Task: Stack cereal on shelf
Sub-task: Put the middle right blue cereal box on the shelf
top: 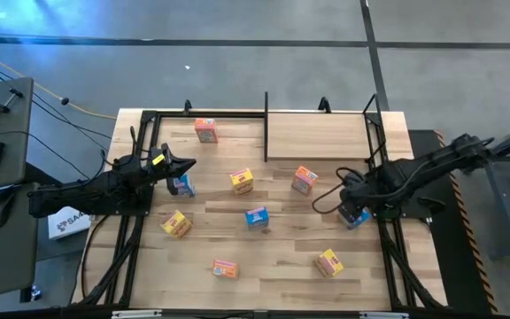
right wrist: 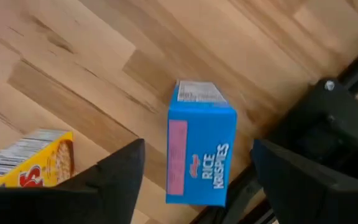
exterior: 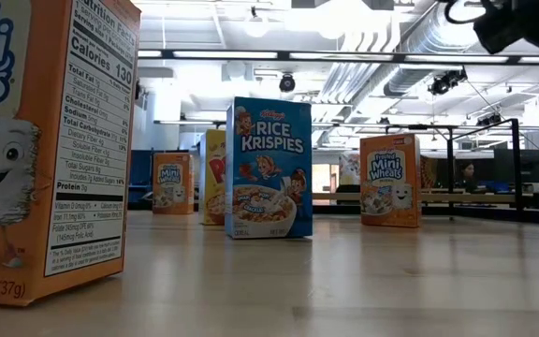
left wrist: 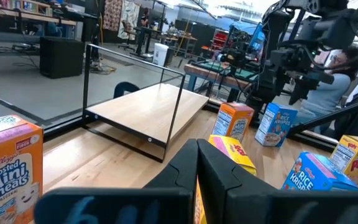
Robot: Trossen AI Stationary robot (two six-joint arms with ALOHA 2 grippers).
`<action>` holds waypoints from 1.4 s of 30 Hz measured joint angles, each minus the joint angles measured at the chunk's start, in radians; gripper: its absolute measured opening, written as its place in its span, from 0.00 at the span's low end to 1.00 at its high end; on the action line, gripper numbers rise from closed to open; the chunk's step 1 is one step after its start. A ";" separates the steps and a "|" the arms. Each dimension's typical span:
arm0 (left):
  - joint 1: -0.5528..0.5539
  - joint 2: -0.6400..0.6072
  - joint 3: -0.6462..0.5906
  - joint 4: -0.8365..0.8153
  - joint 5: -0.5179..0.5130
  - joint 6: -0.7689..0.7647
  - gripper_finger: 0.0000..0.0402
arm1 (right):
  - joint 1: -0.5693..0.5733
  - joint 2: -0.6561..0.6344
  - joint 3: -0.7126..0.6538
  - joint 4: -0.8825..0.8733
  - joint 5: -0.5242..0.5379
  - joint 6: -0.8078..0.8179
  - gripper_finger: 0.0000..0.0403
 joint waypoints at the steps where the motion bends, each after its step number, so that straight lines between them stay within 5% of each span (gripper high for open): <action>1: 0.000 0.000 0.000 0.000 0.000 0.000 0.00 | 0.014 0.002 0.000 0.000 0.000 0.020 0.70; 17: 0.000 0.000 0.000 0.002 0.003 -0.001 0.00 | 0.079 0.002 -0.146 0.107 -0.036 0.149 0.69; 31: 0.000 0.000 0.000 -0.014 0.003 0.007 0.00 | 0.079 0.002 -0.159 0.178 -0.063 0.120 0.39; 42: 0.000 0.000 0.000 -0.014 0.003 0.008 0.00 | 0.040 0.002 -0.081 0.200 -0.047 0.031 0.36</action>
